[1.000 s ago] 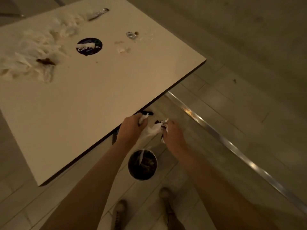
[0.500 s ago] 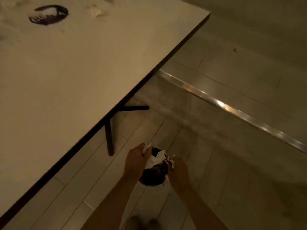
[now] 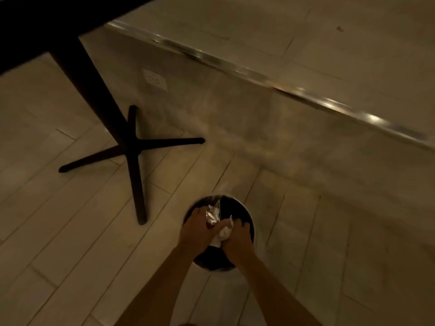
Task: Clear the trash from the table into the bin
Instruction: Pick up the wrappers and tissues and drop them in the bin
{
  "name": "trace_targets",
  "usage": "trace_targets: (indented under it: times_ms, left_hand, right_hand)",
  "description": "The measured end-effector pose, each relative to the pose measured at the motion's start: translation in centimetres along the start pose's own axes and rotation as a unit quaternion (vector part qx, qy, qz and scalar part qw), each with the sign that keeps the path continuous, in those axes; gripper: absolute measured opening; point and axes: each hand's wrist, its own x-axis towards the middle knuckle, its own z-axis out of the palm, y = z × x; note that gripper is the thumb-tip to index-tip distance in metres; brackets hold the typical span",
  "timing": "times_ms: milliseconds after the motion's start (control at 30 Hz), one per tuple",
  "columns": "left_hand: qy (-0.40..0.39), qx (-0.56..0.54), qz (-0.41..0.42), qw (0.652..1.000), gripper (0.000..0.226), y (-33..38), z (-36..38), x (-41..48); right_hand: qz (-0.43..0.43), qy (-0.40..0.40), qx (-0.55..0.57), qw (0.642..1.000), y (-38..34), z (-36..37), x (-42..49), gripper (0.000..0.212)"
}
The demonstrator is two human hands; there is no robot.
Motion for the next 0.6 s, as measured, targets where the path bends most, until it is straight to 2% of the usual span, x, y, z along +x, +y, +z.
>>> trace_targets:
  times_ms: [100, 200, 267, 367, 500, 600]
  left_hand:
    - [-0.024, 0.009, 0.015, 1.000, 0.091, 0.5, -1.0, -0.8]
    - [-0.038, -0.003, 0.043, 0.998, 0.101, 2.4, -2.5, -1.6]
    - [-0.038, -0.015, 0.055, 0.998, 0.094, 3.7, -3.4, -2.0]
    - [-0.022, -0.027, 0.048, 0.998, 0.070, 4.9, -4.2, -2.4]
    - [0.015, -0.019, 0.054, 0.998, 0.044, 5.4, -5.0, -3.0]
    - [0.035, 0.033, 0.064, 0.997, 0.040, 5.6, -6.0, -3.8]
  right_hand:
    - [-0.005, -0.016, -0.044, 0.999, -0.1, -0.6, -1.0, 0.077]
    - [0.005, -0.009, -0.015, 1.000, -1.0, -2.3, -2.2, 0.085]
    - [-0.011, 0.001, -0.019, 1.000, -1.7, -3.4, -2.9, 0.087]
    - [-0.035, -0.004, -0.026, 0.999, -2.3, -4.5, -3.7, 0.098]
    - [-0.060, -0.011, -0.033, 0.998, -2.1, -4.9, -4.3, 0.069]
    - [-0.022, -0.011, -0.051, 0.998, -2.0, -5.3, -4.9, 0.053]
